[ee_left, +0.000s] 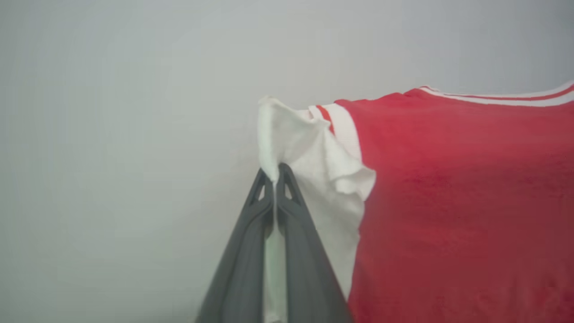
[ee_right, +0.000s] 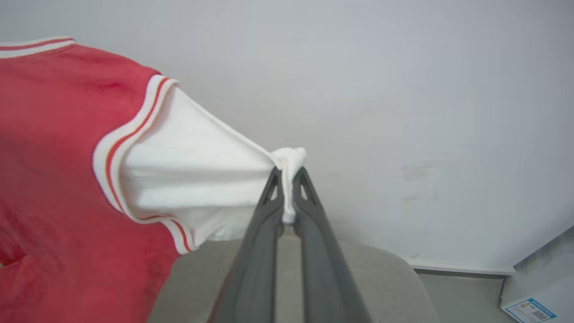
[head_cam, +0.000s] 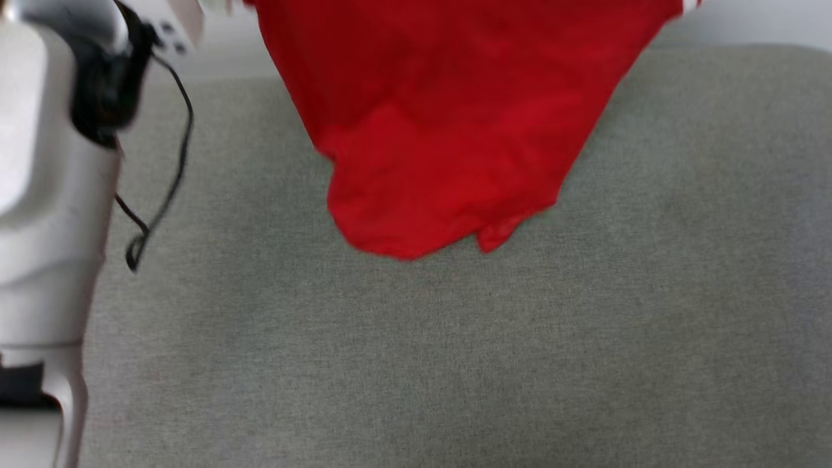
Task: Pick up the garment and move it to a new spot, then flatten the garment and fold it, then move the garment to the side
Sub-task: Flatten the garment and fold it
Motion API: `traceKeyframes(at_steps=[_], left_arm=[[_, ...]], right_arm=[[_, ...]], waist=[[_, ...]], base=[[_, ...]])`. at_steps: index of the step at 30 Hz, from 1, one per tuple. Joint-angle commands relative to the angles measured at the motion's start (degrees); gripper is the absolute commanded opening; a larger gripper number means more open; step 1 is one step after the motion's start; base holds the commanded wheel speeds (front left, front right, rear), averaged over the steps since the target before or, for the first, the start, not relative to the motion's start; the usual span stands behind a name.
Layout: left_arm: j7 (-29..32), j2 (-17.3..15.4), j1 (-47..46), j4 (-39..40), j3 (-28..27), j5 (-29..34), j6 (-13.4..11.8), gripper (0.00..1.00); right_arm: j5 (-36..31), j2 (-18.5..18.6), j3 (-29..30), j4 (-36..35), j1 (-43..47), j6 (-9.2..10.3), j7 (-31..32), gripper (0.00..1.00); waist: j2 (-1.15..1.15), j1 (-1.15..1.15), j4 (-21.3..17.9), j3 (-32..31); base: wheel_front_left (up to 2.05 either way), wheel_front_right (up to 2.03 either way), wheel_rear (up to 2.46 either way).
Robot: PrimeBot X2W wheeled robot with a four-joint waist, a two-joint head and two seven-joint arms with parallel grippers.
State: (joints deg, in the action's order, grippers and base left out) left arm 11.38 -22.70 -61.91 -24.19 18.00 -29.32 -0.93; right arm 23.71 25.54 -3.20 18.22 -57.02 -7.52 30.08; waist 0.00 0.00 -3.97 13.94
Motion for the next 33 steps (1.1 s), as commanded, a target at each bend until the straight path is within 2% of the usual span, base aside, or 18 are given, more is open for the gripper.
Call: traceKeyframes(at_steps=[1,11,17,27,33], left_arm=[[-1.78,-0.38,-4.1,-1.05,-0.55,1.13,-0.07,0.0],[-8.47,-1.82,-21.3,-5.07,-2.25,3.84,0.66,0.0],[-12.42,-2.8,-28.85,-6.85,-2.96,4.68,1.24,0.0],[-15.51,-2.67,-28.52,-10.05,-3.74,3.17,1.83,0.0],[-18.64,-1.79,-24.96,-12.92,-4.6,1.15,2.86,0.0]], right_arm=[[-0.68,0.67,-0.34,0.91,-4.54,0.06,-2.07,0.0],[-4.31,0.06,-3.46,6.92,-23.89,0.07,-12.77,0.0],[-3.81,0.05,-6.48,10.6,-32.82,0.07,-18.61,0.0],[-0.99,-0.14,-11.3,15.09,-35.96,0.07,-22.17,0.0],[2.04,-0.3,-13.89,18.23,-33.19,0.07,-23.79,0.0]], waist=[[0.0,0.0,-0.39,4.71],[0.0,0.0,-1.77,14.64],[0.0,0.0,-2.5,20.1],[0.0,0.0,-2.28,25.75],[0.0,0.0,-1.82,26.31]], base=[[0.0,0.0,0.0],[0.0,0.0,0.0],[0.0,0.0,0.0],[0.0,0.0,0.0],[0.0,0.0,0.0]])
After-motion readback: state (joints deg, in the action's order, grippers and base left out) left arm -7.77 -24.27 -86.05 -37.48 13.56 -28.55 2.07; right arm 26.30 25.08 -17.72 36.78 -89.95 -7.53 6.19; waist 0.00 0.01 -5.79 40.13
